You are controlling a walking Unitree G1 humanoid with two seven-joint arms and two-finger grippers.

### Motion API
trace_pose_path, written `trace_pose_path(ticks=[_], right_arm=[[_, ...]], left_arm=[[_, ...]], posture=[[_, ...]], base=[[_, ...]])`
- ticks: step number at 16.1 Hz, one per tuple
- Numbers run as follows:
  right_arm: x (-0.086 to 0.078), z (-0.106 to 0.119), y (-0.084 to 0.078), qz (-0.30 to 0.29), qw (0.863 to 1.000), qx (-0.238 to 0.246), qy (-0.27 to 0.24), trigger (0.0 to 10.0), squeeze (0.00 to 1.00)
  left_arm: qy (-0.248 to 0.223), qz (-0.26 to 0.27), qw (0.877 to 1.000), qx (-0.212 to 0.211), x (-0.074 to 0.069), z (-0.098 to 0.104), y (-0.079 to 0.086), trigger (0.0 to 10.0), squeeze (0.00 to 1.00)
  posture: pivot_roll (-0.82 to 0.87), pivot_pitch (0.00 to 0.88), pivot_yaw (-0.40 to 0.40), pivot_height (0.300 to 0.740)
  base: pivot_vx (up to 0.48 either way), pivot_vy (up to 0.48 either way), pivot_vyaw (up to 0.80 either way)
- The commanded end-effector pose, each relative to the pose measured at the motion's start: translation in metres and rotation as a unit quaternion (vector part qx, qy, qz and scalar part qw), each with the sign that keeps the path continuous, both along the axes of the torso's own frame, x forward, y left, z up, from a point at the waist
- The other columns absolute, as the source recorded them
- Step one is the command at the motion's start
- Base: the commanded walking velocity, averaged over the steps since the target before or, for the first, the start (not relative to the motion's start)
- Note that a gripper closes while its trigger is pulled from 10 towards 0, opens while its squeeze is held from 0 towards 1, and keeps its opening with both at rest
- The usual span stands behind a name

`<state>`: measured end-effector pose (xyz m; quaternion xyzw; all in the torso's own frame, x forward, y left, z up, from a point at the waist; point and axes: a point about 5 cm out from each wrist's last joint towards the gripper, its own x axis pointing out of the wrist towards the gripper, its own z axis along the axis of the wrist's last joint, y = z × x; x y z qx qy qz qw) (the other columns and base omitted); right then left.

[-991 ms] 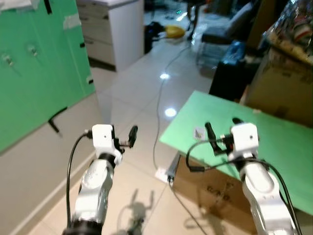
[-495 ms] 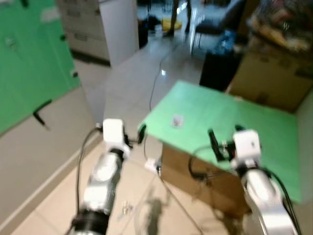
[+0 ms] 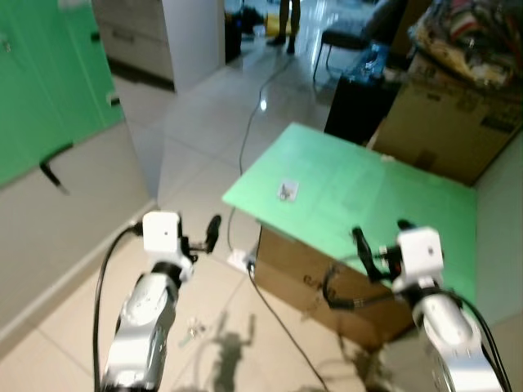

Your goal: Hang keys on a hook

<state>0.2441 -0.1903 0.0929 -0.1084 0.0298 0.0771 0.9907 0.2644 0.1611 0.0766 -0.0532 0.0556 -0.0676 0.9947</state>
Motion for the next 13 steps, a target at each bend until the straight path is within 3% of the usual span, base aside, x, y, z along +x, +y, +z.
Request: trace_pose_path(ticks=[1,5,13], right_arm=[[0.002,-0.002,-0.001,0.004,1.000,0.003,0.008,10.0,0.00],[0.020,0.002,0.008,0.017,1.000,0.013,-0.002,10.0,0.00],[0.018,-0.004,0.003,-0.024,0.999,0.031,-0.010,10.0,0.00]], left_arm=[[-0.006,0.003,1.000,-0.001,0.000,0.005,-0.002,10.0,0.00],[-0.022,0.001,1.000,0.008,0.006,0.019,0.000,10.0,0.00],[-0.029,-0.048,0.998,0.000,0.028,0.027,-0.017,10.0,0.00]], posture=[[-0.01,0.072,-0.092,0.724],[0.02,0.046,-0.105,0.724],[-0.03,0.000,-0.040,0.724]], base=[[0.000,0.000,0.00],[0.000,0.000,0.00],[0.000,0.000,0.00]])
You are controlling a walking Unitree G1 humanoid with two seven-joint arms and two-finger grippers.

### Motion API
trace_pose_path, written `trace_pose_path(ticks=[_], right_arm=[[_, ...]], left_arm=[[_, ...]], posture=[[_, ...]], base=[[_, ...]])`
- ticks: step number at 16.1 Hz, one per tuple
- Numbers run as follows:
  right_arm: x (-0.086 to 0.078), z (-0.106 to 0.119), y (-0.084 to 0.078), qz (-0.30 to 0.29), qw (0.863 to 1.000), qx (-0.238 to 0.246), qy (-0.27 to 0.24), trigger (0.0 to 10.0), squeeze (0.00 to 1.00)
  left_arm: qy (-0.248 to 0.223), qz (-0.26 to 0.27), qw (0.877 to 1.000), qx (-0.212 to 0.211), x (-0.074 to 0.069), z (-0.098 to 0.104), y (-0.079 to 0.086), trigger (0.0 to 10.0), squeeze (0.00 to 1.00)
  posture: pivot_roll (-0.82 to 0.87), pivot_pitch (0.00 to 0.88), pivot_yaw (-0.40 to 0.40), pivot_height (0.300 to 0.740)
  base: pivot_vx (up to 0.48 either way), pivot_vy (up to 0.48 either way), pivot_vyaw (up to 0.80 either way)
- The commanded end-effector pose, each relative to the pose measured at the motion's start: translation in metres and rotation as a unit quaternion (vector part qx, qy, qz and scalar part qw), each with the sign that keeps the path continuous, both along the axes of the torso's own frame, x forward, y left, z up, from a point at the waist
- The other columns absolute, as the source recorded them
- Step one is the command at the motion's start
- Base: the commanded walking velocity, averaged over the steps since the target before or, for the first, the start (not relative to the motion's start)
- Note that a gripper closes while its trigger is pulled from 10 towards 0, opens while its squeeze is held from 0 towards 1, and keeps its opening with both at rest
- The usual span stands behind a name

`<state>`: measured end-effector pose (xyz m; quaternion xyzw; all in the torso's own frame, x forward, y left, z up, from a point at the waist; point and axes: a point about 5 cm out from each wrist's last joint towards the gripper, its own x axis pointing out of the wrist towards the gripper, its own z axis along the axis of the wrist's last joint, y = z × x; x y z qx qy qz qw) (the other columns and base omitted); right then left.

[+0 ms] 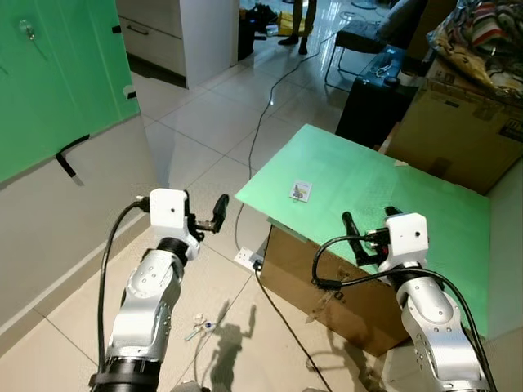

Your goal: Hang keys on a hook

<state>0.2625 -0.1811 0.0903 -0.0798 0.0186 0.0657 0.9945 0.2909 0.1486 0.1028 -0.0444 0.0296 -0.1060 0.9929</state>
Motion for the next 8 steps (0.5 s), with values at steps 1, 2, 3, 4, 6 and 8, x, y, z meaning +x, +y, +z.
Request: trace_pose_path(ticks=[1,2,3,4,6,8], right_arm=[[0.000,0.000,-0.008,-0.020,1.000,0.002,-0.003,10.0,0.00],[0.001,0.000,-0.009,-0.023,1.000,0.002,-0.004,10.0,0.00],[0.002,0.000,-0.008,-0.024,1.000,0.002,-0.005,10.0,0.00],[0.002,0.001,-0.007,-0.024,1.000,0.000,-0.008,10.0,0.00],[0.001,0.001,-0.006,-0.024,1.000,-0.002,-0.012,10.0,0.00],[-0.001,0.000,-0.008,-0.028,1.000,-0.005,-0.011,10.0,0.00]], left_arm=[[-0.001,-0.019,1.000,-0.009,0.004,0.002,-0.009,10.0,0.00],[-0.002,-0.025,1.000,-0.011,0.006,0.002,-0.012,10.0,0.00],[-0.002,-0.026,0.999,-0.017,0.006,0.002,-0.013,10.0,0.00],[0.002,-0.026,0.999,-0.026,0.008,0.000,-0.016,10.0,0.00],[0.011,-0.026,0.999,-0.036,0.011,-0.004,-0.020,10.0,0.00],[0.012,-0.033,0.999,-0.035,0.013,-0.005,-0.025,10.0,0.00]], posture=[[-0.04,0.000,-0.032,0.724],[-0.04,0.000,-0.028,0.724],[-0.05,0.000,-0.023,0.724],[-0.06,0.000,-0.016,0.724],[-0.07,0.000,-0.010,0.724],[-0.08,0.000,-0.005,0.724]], base=[[0.000,0.000,0.00],[0.000,0.000,0.00],[0.000,0.000,0.00],[0.000,-0.450,0.00],[0.000,-0.437,0.00],[0.126,-0.411,0.00]])
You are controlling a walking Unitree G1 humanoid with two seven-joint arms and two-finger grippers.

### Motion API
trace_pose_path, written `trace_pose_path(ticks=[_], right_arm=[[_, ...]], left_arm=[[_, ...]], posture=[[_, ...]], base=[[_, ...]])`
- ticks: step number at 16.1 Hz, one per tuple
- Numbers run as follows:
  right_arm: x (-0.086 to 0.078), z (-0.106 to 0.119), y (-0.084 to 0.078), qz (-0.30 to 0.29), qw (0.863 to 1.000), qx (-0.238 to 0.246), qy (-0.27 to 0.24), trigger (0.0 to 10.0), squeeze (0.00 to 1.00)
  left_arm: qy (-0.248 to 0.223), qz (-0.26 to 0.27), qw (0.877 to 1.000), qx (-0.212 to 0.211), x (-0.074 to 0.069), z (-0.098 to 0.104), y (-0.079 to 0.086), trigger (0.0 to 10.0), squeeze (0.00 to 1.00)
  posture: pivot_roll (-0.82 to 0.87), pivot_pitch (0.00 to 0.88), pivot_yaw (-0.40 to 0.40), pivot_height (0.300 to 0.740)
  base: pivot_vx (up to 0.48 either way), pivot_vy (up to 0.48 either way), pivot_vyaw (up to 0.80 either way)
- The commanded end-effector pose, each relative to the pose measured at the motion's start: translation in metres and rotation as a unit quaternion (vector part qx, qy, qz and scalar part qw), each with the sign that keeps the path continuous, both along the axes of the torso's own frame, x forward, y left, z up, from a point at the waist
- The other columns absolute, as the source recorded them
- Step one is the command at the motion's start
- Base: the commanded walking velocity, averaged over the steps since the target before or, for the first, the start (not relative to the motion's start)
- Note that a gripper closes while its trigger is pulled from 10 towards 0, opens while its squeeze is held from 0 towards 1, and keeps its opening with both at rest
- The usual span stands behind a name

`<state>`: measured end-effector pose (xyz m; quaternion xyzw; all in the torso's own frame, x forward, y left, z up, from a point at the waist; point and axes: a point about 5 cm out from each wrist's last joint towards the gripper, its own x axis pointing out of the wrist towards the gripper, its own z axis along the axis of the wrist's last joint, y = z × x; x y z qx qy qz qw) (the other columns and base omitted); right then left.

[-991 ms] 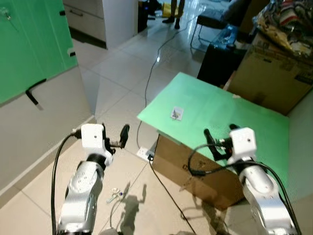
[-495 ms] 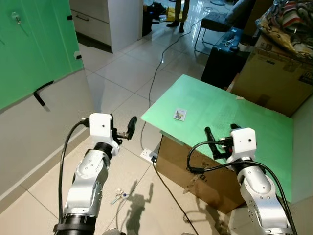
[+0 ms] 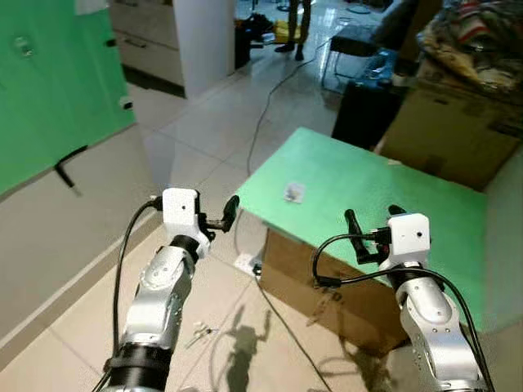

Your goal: Hang keys on a hook

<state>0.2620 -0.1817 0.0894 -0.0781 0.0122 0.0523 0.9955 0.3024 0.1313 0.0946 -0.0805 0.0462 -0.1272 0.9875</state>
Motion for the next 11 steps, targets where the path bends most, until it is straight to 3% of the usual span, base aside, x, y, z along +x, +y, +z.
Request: trace_pose_path(ticks=[1,4,8,11], right_arm=[[-0.002,0.000,-0.009,-0.019,1.000,-0.008,-0.003,10.0,0.00],[-0.003,0.000,-0.009,-0.024,1.000,-0.008,-0.004,10.0,0.00],[-0.009,-0.004,-0.008,-0.029,1.000,-0.012,-0.003,10.0,0.00],[-0.012,-0.006,-0.006,-0.031,0.999,-0.010,0.000,10.0,0.00]], left_arm=[[-0.008,-0.017,1.000,-0.001,0.005,0.004,-0.010,10.0,0.00],[-0.007,-0.022,1.000,-0.003,0.009,0.003,-0.012,10.0,0.00],[0.000,-0.030,0.999,0.015,0.018,0.000,-0.016,10.0,0.00],[-0.006,-0.040,0.999,0.005,0.022,0.003,-0.018,10.0,0.00]], posture=[[-0.08,0.000,0.002,0.724],[-0.10,0.000,0.014,0.724],[-0.12,0.000,0.040,0.724],[-0.14,0.000,0.055,0.724]], base=[[0.262,-0.398,0.00],[0.281,-0.384,0.00],[0.067,0.000,0.00],[0.106,0.000,0.00]])
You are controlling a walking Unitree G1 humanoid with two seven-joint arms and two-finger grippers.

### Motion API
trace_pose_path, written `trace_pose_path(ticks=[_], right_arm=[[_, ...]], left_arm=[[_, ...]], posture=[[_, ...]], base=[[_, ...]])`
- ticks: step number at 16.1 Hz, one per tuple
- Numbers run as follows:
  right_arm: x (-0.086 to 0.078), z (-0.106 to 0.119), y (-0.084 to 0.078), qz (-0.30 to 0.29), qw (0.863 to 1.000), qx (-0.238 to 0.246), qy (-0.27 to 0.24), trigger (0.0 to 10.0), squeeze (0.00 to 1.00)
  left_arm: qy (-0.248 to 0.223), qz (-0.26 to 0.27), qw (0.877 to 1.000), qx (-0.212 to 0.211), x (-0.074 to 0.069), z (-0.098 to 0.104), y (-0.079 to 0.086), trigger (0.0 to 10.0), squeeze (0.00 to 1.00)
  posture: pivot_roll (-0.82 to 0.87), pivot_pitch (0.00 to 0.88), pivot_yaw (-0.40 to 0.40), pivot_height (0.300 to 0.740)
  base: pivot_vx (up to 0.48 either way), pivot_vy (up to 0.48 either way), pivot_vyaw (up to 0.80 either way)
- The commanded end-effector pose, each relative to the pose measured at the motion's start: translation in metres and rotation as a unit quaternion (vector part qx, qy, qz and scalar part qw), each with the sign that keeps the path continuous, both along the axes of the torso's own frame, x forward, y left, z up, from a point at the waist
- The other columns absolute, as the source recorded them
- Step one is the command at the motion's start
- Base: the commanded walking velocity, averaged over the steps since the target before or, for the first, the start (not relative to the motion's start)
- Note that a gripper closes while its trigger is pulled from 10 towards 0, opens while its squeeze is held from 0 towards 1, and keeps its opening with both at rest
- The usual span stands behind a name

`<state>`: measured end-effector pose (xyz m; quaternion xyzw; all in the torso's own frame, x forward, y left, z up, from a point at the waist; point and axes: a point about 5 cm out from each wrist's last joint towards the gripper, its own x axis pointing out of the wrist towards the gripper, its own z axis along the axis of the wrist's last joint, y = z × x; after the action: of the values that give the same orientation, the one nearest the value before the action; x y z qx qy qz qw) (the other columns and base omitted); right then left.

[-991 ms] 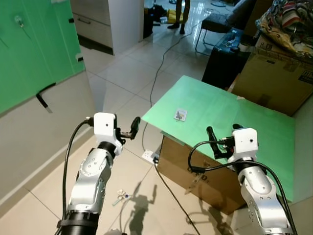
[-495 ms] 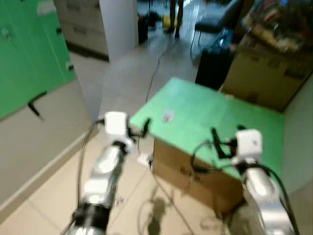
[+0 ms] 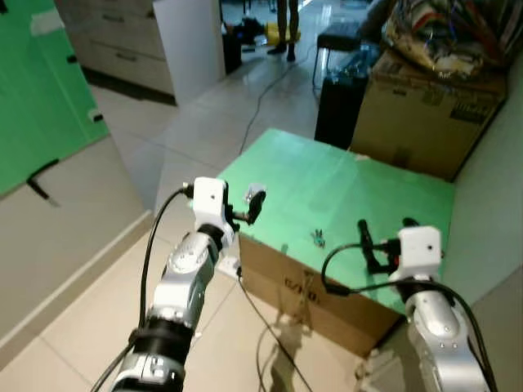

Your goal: Hang keys on a hook

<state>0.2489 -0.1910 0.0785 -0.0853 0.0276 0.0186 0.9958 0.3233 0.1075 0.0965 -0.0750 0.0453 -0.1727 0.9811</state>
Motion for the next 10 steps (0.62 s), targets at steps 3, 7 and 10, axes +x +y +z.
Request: trace_pose_path(ticks=[3,7,10], right_arm=[[0.0020,0.0035,0.0022,-0.001,1.000,-0.001,-0.011,10.0,0.00],[0.0065,0.0038,0.0029,0.003,1.000,-0.003,-0.012,10.0,0.00],[0.0069,0.0048,0.0012,0.003,1.000,-0.005,-0.013,10.0,0.00]], left_arm=[[0.000,0.006,1.000,-0.008,0.0075,0.0010,0.0024,10.0,0.00],[0.007,0.008,1.000,-0.023,0.0127,-0.0006,-0.0015,10.0,0.00],[0.009,0.006,1.000,-0.028,0.0138,-0.0015,-0.0046,10.0,0.00]], posture=[[-0.14,0.000,0.068,0.724],[-0.15,0.000,0.071,0.724],[-0.16,0.000,0.071,0.724]], base=[[0.480,0.000,0.00],[0.480,0.000,0.00],[0.477,0.000,0.00]])
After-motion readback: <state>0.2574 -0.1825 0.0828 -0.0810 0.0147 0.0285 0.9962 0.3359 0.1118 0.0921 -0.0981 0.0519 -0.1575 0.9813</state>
